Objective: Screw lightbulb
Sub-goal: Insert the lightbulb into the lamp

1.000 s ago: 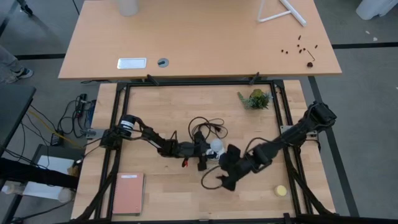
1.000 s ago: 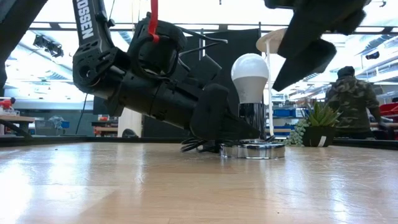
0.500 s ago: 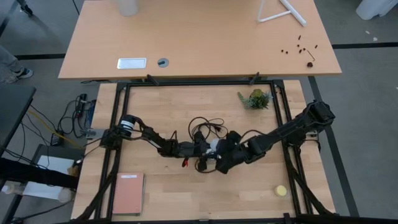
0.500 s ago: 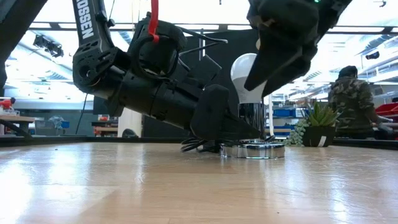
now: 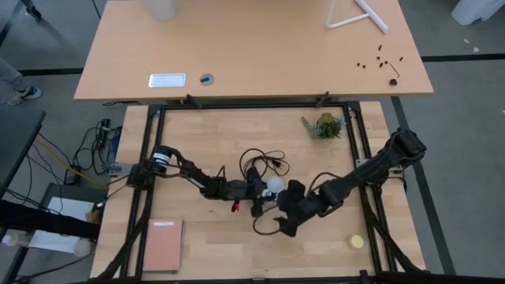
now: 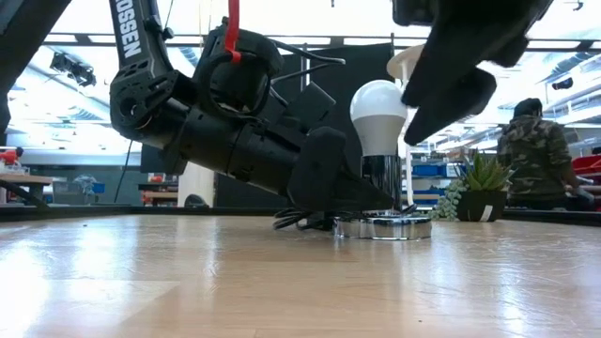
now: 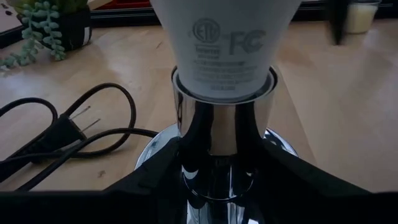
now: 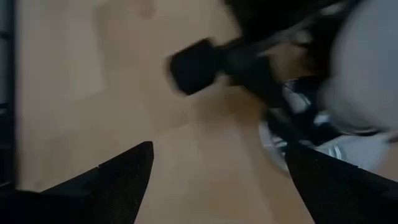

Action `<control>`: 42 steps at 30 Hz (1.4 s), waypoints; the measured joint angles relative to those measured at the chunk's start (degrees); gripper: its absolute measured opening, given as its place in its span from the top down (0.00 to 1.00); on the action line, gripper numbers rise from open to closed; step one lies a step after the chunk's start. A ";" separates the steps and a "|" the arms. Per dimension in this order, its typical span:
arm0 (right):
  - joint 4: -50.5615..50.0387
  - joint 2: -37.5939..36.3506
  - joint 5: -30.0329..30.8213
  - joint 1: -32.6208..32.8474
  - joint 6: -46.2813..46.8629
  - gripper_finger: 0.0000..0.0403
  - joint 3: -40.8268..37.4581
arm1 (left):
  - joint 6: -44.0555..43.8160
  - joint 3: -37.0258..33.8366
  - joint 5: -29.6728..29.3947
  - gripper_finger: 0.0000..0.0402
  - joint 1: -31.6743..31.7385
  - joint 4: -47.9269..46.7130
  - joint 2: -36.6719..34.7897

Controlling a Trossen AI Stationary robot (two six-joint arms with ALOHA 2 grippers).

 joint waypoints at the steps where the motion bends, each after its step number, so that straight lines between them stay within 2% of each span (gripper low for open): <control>1: -0.98 0.00 0.11 -0.41 0.06 0.07 0.02 | 0.00 0.00 0.01 0.51 0.01 0.00 0.00; 5: -6.94 0.00 -0.13 -2.15 2.14 0.07 0.10 | 0.00 0.00 0.01 0.51 0.00 0.01 0.00; 8: -15.79 0.00 0.77 -3.18 2.81 0.07 2.57 | 0.02 0.00 0.03 0.51 0.00 -0.01 0.00; 14: -26.70 -0.02 2.51 -4.81 -4.72 0.07 11.15 | 0.11 0.00 0.06 0.51 0.00 -0.01 0.00; 21: -28.61 -0.02 0.87 -6.46 -20.99 0.06 13.55 | 0.13 -0.09 1.74 0.51 0.02 0.05 0.00; 26: -28.95 -0.02 -6.45 -10.01 -24.78 0.02 13.55 | 0.43 -0.09 2.39 0.51 0.02 0.38 0.00; 30: -29.41 -0.02 -11.96 -13.35 -28.20 0.01 13.55 | 1.03 -0.07 2.52 0.51 0.02 0.60 0.02; 39: -28.24 0.17 -10.94 -15.25 -35.02 0.01 16.13 | 1.14 -0.05 2.74 0.51 0.02 0.92 0.04; 42: -31.63 3.25 -11.30 -15.79 -35.25 0.01 19.73 | 1.14 -0.04 2.91 0.51 0.00 0.99 0.04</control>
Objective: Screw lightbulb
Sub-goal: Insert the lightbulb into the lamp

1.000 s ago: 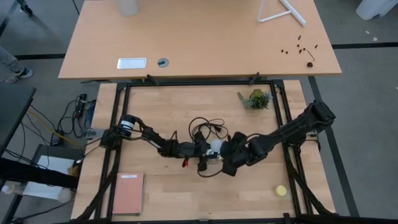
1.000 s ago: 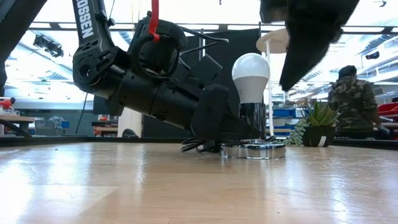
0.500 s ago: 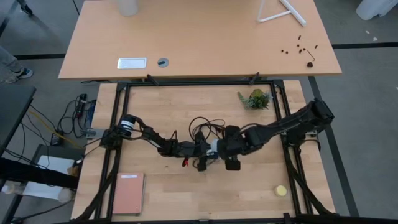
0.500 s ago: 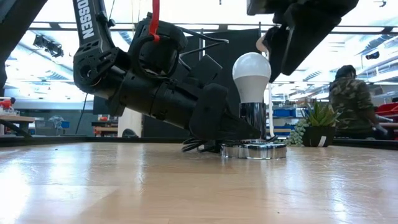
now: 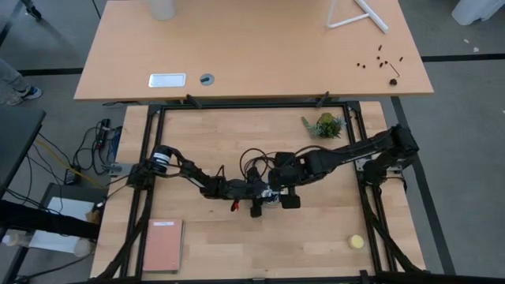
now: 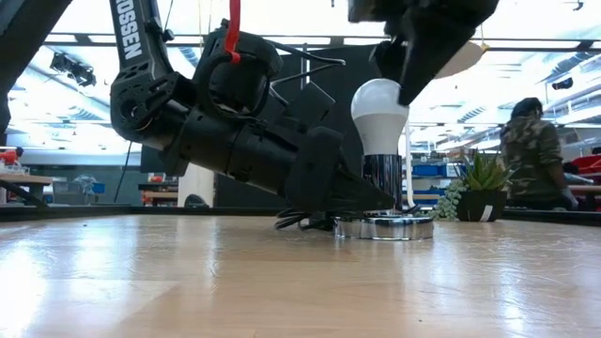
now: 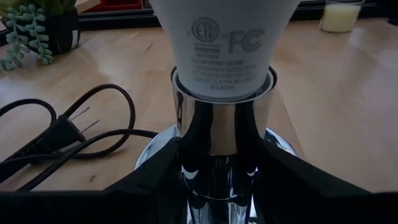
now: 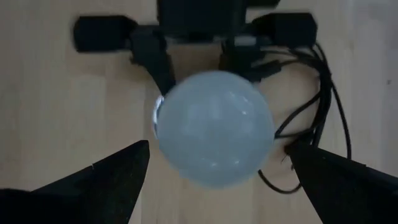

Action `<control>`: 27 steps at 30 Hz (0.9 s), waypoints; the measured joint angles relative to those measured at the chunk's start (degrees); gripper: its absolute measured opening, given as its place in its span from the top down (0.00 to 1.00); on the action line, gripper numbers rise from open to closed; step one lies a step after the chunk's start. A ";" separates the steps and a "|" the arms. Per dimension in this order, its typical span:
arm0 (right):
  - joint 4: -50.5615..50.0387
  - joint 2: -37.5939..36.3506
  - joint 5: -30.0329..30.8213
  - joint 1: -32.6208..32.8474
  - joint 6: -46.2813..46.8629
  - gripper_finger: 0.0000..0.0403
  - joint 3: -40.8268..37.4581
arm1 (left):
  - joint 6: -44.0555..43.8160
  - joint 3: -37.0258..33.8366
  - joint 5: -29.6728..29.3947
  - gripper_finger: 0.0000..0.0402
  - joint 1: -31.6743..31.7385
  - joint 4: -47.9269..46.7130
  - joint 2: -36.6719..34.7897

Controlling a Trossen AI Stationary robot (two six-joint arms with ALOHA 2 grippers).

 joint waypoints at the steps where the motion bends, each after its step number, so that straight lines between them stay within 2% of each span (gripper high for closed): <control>1: -2.73 1.70 0.00 -0.10 -0.70 0.01 1.76 | 0.03 -0.01 0.12 0.51 -0.03 0.01 0.00; 6: -11.74 9.28 -0.20 -0.03 -4.87 0.01 12.02 | 0.18 0.00 0.23 0.51 -0.04 0.14 0.00; 11: -13.97 13.34 -0.24 -0.17 -8.72 0.01 18.04 | 0.17 0.00 0.15 0.51 -0.05 0.02 0.00; 27: -11.26 13.69 -3.02 -0.57 -10.99 0.04 17.16 | 0.00 -0.04 -0.08 0.51 -0.04 0.60 0.02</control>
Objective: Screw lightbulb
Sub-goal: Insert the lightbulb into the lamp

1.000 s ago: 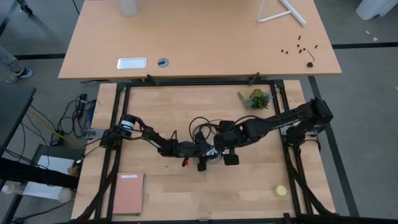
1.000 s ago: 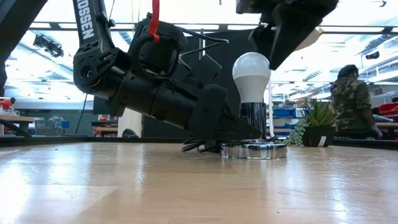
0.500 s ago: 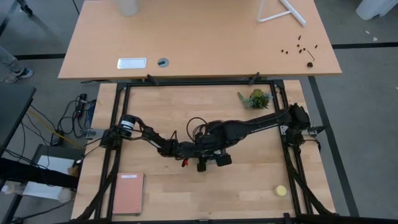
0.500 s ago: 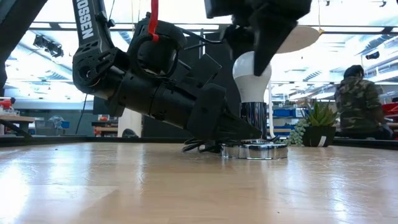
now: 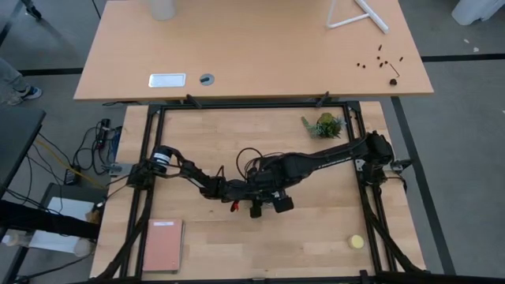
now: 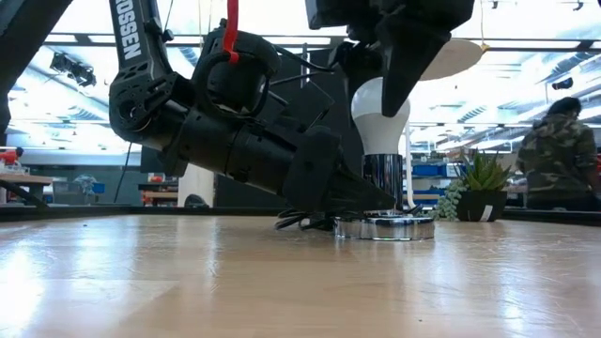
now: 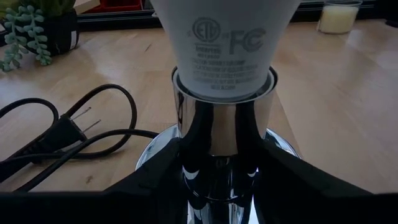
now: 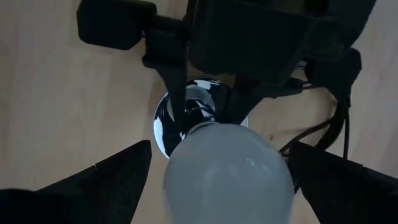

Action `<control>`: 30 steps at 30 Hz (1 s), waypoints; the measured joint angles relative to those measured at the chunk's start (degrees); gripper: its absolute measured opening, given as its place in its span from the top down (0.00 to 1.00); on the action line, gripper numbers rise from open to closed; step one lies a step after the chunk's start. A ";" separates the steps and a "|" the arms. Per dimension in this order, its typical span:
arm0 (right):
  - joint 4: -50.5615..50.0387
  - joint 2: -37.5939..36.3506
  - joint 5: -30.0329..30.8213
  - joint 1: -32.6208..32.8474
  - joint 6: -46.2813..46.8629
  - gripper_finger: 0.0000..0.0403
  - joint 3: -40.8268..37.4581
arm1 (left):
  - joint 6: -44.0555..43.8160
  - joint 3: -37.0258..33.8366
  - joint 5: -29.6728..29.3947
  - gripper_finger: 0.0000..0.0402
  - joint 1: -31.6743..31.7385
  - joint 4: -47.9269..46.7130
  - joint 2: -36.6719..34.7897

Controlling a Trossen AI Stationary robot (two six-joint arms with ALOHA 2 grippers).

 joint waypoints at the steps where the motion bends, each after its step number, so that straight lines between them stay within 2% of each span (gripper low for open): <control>1: 0.71 -0.02 0.00 -0.05 0.08 0.04 -0.34 | -0.02 0.00 0.02 0.51 0.00 0.00 0.00; 10: 3.25 -0.01 -0.17 -0.55 0.14 0.05 -1.70 | -0.50 0.02 -0.05 0.51 0.00 -0.01 0.00; 30: 0.41 -0.02 -0.70 -0.86 -0.78 0.07 -1.76 | -1.09 0.04 -0.11 0.51 0.00 -0.02 -0.02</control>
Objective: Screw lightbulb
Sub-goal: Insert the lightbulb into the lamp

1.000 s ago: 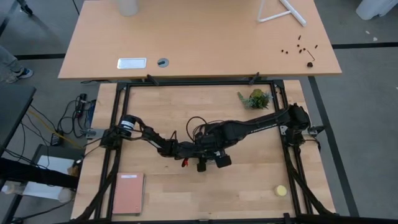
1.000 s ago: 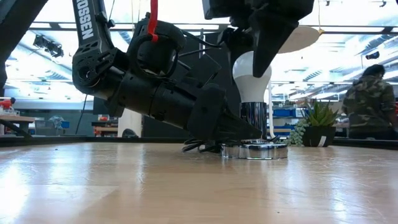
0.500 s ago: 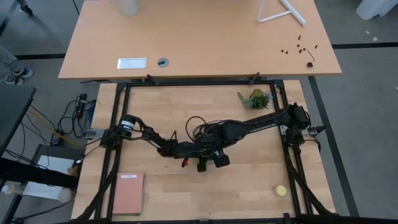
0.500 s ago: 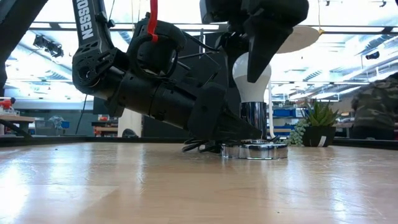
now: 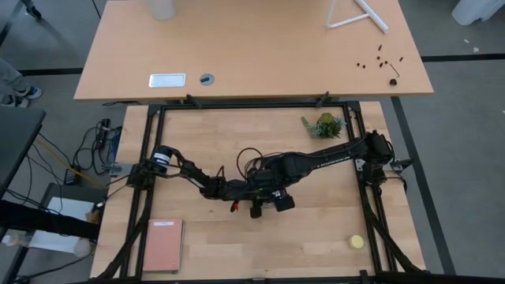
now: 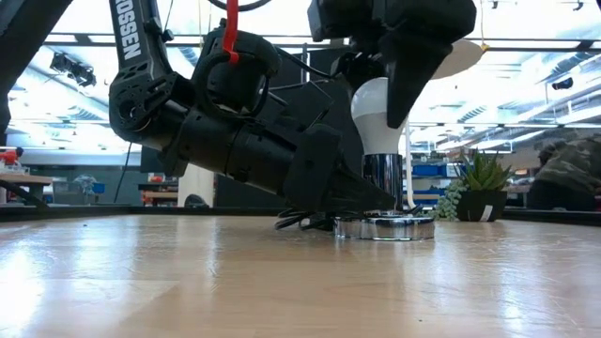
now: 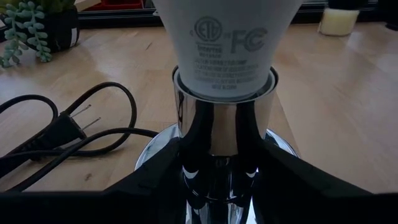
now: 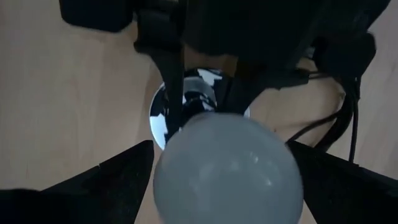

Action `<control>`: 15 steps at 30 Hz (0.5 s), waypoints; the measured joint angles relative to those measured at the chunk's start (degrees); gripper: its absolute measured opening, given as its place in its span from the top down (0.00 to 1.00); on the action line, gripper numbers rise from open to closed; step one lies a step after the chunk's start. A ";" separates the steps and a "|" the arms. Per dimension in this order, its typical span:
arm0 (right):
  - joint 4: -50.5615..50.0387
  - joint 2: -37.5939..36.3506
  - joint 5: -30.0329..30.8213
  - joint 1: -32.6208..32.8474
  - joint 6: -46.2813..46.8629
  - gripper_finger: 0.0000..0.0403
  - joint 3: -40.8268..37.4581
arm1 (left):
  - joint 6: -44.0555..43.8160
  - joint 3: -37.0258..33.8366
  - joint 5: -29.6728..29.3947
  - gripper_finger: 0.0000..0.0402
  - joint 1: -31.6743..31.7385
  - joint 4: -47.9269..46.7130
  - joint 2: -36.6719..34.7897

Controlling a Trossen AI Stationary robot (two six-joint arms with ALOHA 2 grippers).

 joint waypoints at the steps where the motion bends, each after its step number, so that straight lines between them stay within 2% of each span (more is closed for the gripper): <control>1: 0.37 0.00 0.00 0.00 -0.01 0.07 0.00 | 0.01 0.00 -0.03 0.51 0.00 0.01 0.00; 8: 0.80 -0.02 0.42 -0.17 -0.65 0.09 -1.25 | -0.02 0.00 -0.02 0.51 0.00 0.02 0.00; 15: 3.79 -0.02 0.61 -0.17 -0.63 0.23 -1.59 | -0.05 0.00 -0.02 0.51 0.00 0.02 0.00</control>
